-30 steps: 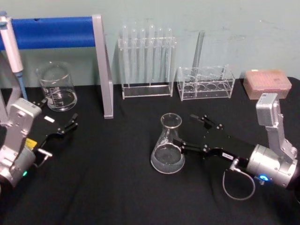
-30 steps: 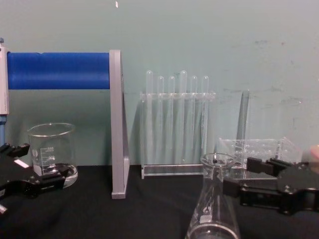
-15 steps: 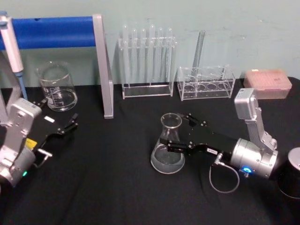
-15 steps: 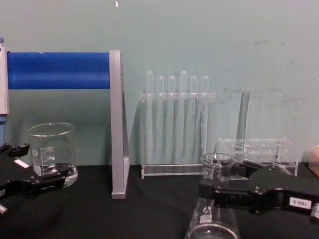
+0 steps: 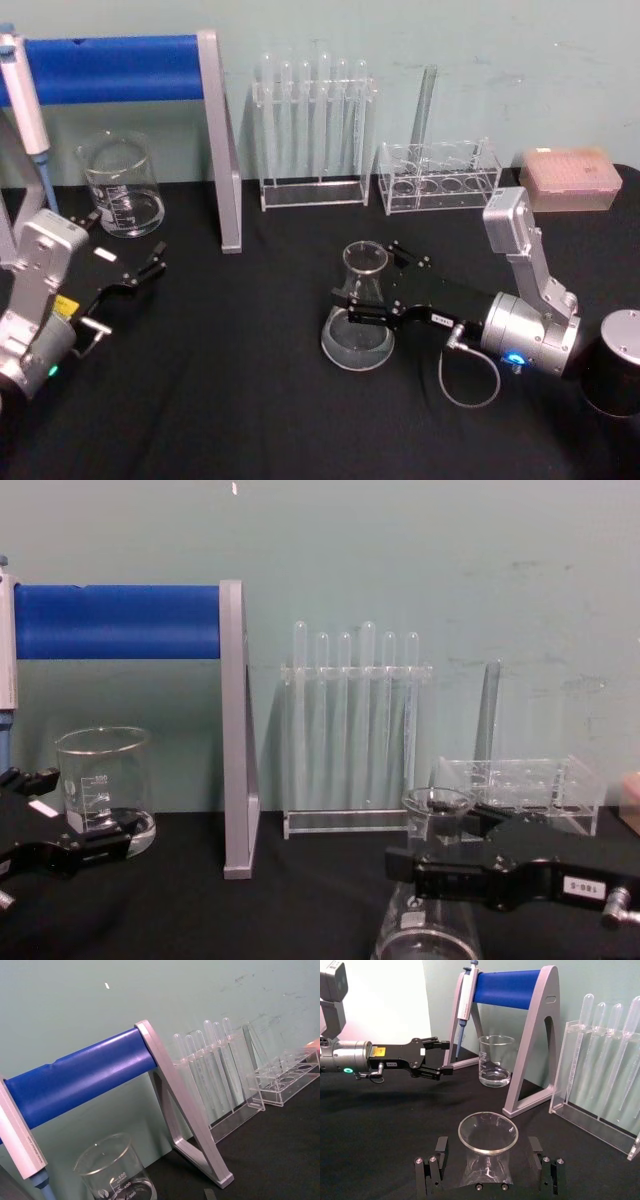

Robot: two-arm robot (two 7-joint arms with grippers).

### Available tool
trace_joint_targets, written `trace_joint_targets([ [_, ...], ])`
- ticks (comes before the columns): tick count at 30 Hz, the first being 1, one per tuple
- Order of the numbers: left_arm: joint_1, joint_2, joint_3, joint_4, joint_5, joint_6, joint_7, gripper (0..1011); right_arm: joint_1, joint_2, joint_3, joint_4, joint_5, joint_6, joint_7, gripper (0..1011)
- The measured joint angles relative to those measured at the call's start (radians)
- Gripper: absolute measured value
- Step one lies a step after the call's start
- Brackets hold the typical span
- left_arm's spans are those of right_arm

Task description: Grasp the erlenmeyer flask with one hand, shake it three times, then place it back.

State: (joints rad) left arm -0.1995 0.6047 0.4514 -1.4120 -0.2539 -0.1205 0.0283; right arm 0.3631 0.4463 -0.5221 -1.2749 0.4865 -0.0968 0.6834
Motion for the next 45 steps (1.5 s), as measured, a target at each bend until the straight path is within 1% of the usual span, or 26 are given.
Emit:
trace_joint_targets([
  [25,0.000,0.000,0.000,0.000,0.000,0.000,0.000,1002,-0.002,0.001,0.001,-0.003,0.001,-0.001,-0.002,995],
  [27,0.000,0.000,0.000,0.000,0.000,0.000,0.000,1001,-0.002,0.001,0.001,-0.003,0.001,-0.001,-0.002,944],
  [29,0.000,0.000,0.000,0.000,0.000,0.000,0.000,1001,-0.002,0.001,0.001,-0.003,0.001,-0.001,-0.002,925],
  [31,0.000,0.000,0.000,0.000,0.000,0.000,0.000,1001,-0.002,0.001,0.001,-0.003,0.001,-0.001,-0.002,857],
  [35,0.000,0.000,0.000,0.000,0.000,0.000,0.000,1001,-0.002,0.001,0.001,-0.003,0.001,-0.001,-0.002,764],
  [41,0.000,0.000,0.000,0.000,0.000,0.000,0.000,1001,-0.002,0.001,0.001,-0.003,0.002,-0.001,-0.001,548],
  [42,0.000,0.000,0.000,0.000,0.000,0.000,0.000,1001,-0.002,0.001,0.001,-0.003,0.002,-0.001,-0.001,530],
  [43,0.000,0.000,0.000,0.000,0.000,0.000,0.000,1001,-0.002,0.001,0.001,-0.003,0.002,-0.001,-0.001,476],
  [45,0.000,0.000,0.000,0.000,0.000,0.000,0.000,1001,-0.002,0.001,0.001,-0.003,0.002,-0.001,-0.001,460],
])
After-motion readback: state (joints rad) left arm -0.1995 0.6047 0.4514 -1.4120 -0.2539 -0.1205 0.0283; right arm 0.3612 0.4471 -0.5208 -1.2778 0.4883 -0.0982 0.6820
